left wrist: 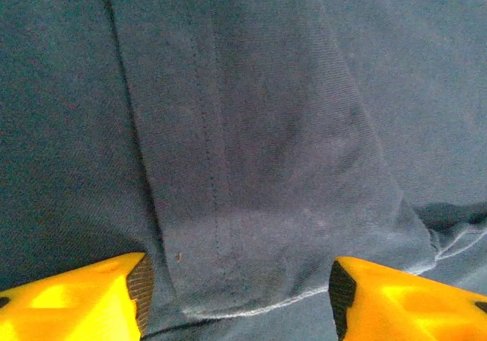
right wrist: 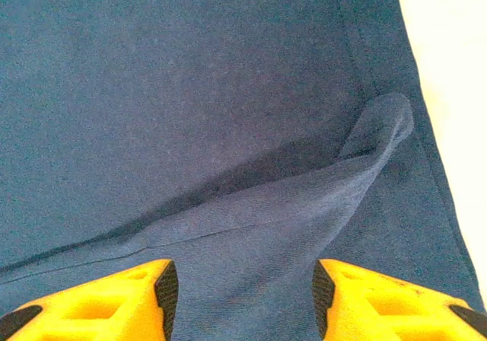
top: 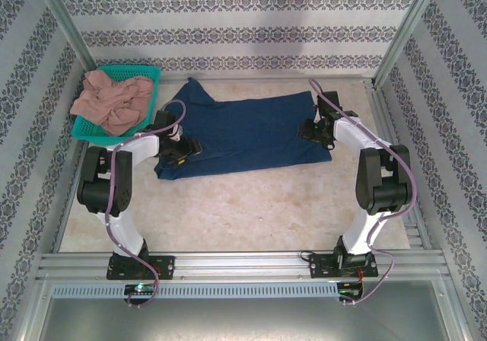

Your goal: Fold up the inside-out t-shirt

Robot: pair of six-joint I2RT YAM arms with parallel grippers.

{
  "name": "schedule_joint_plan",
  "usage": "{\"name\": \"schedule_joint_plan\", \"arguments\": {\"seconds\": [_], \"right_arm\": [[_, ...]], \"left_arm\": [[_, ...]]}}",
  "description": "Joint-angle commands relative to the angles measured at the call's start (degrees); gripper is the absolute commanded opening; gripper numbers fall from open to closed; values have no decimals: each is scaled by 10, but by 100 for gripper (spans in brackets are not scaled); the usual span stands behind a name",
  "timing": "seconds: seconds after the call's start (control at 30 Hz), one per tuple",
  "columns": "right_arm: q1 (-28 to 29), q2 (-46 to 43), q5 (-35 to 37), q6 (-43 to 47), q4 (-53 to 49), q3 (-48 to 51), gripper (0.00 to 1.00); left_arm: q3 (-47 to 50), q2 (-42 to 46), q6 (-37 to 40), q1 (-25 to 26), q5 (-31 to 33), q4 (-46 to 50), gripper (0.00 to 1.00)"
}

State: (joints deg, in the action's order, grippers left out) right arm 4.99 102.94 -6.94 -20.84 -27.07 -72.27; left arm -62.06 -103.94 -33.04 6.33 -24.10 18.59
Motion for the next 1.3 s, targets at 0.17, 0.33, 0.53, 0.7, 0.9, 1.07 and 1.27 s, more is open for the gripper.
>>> {"name": "schedule_joint_plan", "arguments": {"seconds": [0.17,0.33,0.53,0.7,0.9,1.07,1.27], "right_arm": [[-3,-7,-4,-3,6,12,52],[-3,-5,-4,-3,5,12,52],[-4,-1,-6,-3,5,9,52],[-5,-2,-5,0,0,4,52],[-5,-1,-5,0,-3,0,52],[-5,-2,-6,2,-7,-4,52],[-5,-14,-4,4,-11,5,52]], "left_arm": [[-32,-22,1,6,-28,-19,47],[-46,-27,0,7,-31,-17,35],[-69,-38,3,8,-42,-13,14],[-102,-49,7,8,-49,-7,0],[-173,-80,6,13,-53,3,0],[-256,-145,10,26,-54,11,18],[-329,-181,46,27,-29,48,42]]}}
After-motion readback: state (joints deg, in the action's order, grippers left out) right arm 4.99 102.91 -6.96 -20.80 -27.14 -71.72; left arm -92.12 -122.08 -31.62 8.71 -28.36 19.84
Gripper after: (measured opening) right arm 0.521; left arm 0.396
